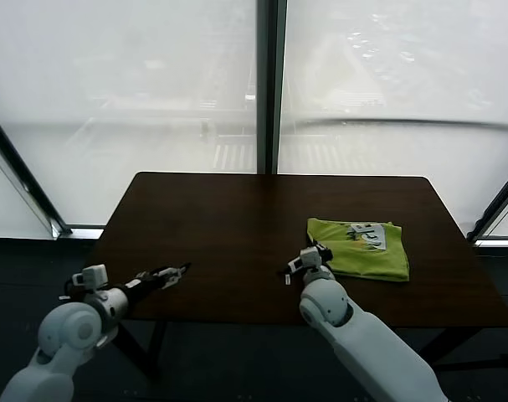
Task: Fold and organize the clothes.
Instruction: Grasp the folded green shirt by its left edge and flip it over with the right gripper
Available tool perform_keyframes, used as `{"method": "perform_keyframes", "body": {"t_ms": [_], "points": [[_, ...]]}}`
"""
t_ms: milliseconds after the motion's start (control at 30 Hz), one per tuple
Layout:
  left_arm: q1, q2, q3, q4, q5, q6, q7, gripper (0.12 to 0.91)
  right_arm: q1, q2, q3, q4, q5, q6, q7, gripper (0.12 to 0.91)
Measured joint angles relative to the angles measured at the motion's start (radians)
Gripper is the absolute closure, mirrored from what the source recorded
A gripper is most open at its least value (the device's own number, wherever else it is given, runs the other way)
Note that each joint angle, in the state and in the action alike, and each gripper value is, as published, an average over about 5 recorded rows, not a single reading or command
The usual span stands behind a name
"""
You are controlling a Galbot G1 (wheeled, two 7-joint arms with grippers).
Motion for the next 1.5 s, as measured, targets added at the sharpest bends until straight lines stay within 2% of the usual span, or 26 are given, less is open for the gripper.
{"method": "perform_keyframes", "body": {"t_ms": [100,200,367,567,700,767,833,1000,1067,1133,1233,1367,1433,1500], "points": [[0.004,0.001,-0.005,-0.007,0.003,0.000,-0.002,0.123,0.009,0.009,-0.009,0.020,0.070,0.055,-0.041,0.859],[0.013,0.004,-0.014,-0.017,0.004,0.001,-0.005,0.123,0.027,0.032,-0.025,0.040,0.153,0.094,-0.059,0.859],[0.036,0.008,-0.038,-0.040,0.002,0.004,-0.011,0.123,0.072,0.098,-0.060,0.060,0.268,0.156,-0.088,0.859],[0.076,0.020,-0.082,-0.078,-0.009,0.008,-0.015,0.123,0.132,0.213,-0.062,0.053,0.381,0.232,-0.103,0.859],[0.103,0.023,-0.117,-0.105,-0.020,0.009,-0.014,0.123,0.140,0.241,-0.017,0.059,0.437,0.252,-0.103,0.859],[0.111,0.020,-0.130,-0.112,-0.022,0.009,-0.012,0.123,0.130,0.221,0.018,0.074,0.440,0.244,-0.108,0.859],[0.114,0.015,-0.137,-0.115,-0.024,0.008,-0.009,0.123,0.109,0.171,0.059,0.088,0.422,0.226,-0.128,0.859],[0.100,0.000,-0.135,-0.113,-0.028,0.007,-0.003,0.123,0.027,-0.034,0.146,0.082,0.316,0.204,-0.188,0.859],[0.092,-0.004,-0.129,-0.113,-0.029,0.007,-0.002,0.123,-0.001,-0.106,0.167,0.062,0.264,0.200,-0.194,0.859],[0.086,-0.006,-0.126,-0.115,-0.030,0.007,-0.002,0.123,-0.018,-0.156,0.185,0.038,0.215,0.190,-0.190,0.859],[0.087,-0.008,-0.130,-0.122,-0.034,0.007,-0.002,0.123,-0.031,-0.194,0.207,0.007,0.171,0.156,-0.185,0.859],[0.098,-0.010,-0.146,-0.130,-0.043,0.006,-0.001,0.123,-0.047,-0.215,0.231,-0.012,0.158,0.100,-0.225,0.856],[0.105,-0.012,-0.154,-0.132,-0.045,0.005,0.001,0.123,-0.056,-0.223,0.243,-0.016,0.147,0.085,-0.248,0.817],[0.112,-0.014,-0.161,-0.133,-0.046,0.004,0.004,0.123,-0.065,-0.232,0.255,-0.019,0.133,0.075,-0.263,0.721]]}}
